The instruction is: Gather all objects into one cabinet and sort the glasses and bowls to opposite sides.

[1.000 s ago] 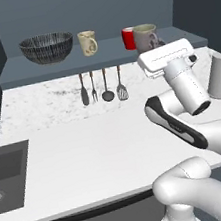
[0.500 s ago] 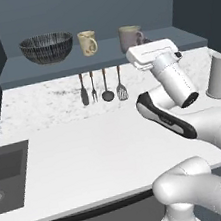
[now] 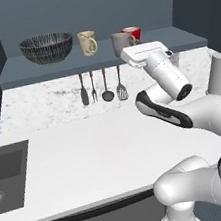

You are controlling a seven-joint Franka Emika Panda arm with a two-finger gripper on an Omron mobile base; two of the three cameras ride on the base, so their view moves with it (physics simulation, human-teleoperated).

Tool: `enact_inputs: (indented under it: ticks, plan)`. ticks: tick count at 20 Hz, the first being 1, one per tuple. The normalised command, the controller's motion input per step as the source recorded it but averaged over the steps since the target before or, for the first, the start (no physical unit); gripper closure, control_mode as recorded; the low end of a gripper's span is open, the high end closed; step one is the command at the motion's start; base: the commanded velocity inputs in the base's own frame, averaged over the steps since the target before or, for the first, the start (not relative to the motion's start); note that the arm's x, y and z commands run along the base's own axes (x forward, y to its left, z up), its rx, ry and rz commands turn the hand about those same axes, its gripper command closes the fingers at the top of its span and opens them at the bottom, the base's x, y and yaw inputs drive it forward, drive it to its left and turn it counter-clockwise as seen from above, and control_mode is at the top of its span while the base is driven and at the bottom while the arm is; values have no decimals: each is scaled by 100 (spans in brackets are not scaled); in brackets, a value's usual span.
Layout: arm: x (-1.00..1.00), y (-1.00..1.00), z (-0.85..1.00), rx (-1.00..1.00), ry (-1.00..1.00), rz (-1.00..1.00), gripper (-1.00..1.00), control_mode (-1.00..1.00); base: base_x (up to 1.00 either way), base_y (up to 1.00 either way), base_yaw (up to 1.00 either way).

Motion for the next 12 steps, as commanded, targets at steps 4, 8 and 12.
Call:
enact_inputs:
  ticks: [4,8,12]
  plan:
    - [4,0,-9,0,-15,0,100,-100,0,0,0]
    - [0,0,-12,0,-17,0,100,-100,0,0,0]
    - [0,0,-22,0,-8,0,100,-100,0,0,0]
